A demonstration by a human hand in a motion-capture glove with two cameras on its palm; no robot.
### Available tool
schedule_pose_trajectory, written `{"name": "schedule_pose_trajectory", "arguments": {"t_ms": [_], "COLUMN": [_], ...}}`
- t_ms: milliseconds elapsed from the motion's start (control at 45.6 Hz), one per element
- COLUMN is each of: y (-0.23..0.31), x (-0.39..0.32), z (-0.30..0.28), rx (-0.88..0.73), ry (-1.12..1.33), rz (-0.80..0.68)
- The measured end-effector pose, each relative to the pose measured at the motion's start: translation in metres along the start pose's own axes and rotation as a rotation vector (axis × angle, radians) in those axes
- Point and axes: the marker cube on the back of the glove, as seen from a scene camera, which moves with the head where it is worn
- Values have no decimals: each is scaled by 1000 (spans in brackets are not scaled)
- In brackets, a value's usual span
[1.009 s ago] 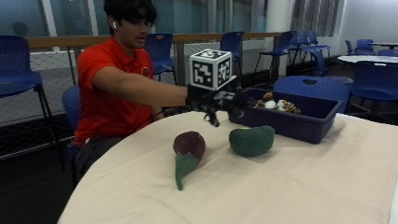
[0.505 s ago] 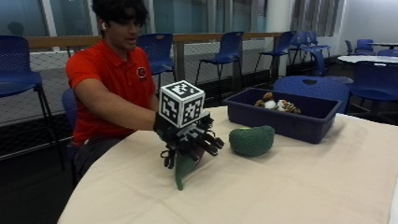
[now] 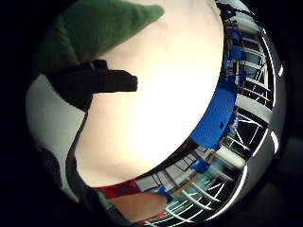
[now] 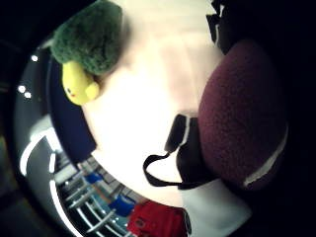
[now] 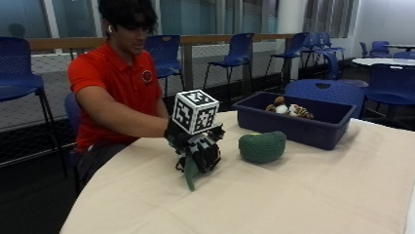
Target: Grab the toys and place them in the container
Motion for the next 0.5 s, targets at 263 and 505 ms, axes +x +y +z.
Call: {"name": "schedule_pose_trajectory", "arguments": {"t_ms": [263,505], "y": [8,37], "x": [-14,-20], "z": [-25,-116], "rx": [97,188], "ry": [31,-43], "rz": [-48,-91]}}
